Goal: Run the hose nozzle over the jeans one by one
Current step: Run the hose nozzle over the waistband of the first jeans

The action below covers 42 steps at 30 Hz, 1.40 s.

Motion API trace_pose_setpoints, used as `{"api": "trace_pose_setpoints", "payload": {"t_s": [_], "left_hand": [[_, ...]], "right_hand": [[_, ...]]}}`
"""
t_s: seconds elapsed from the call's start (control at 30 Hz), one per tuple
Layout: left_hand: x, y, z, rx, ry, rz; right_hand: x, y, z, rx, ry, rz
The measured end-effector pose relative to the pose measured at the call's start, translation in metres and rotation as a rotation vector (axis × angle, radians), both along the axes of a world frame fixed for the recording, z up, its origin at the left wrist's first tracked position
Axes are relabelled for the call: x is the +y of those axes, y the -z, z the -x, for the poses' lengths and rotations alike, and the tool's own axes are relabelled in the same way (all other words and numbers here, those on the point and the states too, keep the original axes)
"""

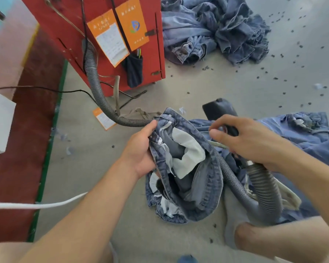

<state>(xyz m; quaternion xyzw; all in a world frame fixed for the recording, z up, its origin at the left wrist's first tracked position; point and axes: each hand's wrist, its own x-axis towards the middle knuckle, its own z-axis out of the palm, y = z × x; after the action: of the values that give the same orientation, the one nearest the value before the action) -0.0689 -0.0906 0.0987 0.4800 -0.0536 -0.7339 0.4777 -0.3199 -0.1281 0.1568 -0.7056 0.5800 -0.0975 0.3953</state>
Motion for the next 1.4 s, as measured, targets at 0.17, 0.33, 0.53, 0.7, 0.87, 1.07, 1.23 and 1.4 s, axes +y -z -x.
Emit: {"api": "trace_pose_setpoints", "payload": {"t_s": [0.17,0.33,0.53,0.7,0.87,1.07,1.23,1.4], "left_hand": [[-0.003,0.002,0.001,-0.004,0.005,0.013],[-0.003,0.012,0.001,-0.263,-0.012,0.140],[0.029,0.050,-0.008,-0.611,0.282,-0.045],[0.047,0.077,-0.005,-0.424,0.504,-0.142],[0.051,0.072,0.016,-0.708,0.704,-0.058],[0.037,0.070,-0.003,-0.557,0.283,-0.061],[0.024,0.032,-0.032,-0.297,0.135,0.110],[0.032,0.013,-0.040,-0.090,0.171,0.140]], "right_hand": [[0.003,0.008,-0.017,0.158,-0.099,0.006],[-0.018,0.004,-0.018,-0.005,0.079,0.032],[-0.036,-0.016,-0.014,-0.214,0.247,-0.110],[-0.036,-0.022,-0.016,-0.317,0.300,-0.171],[-0.035,-0.029,-0.019,-0.355,0.300,-0.169],[-0.044,-0.031,-0.012,-0.341,0.345,-0.159],[-0.057,-0.032,0.000,-0.329,0.419,-0.157],[-0.062,-0.034,0.001,-0.282,0.427,-0.154]]}}
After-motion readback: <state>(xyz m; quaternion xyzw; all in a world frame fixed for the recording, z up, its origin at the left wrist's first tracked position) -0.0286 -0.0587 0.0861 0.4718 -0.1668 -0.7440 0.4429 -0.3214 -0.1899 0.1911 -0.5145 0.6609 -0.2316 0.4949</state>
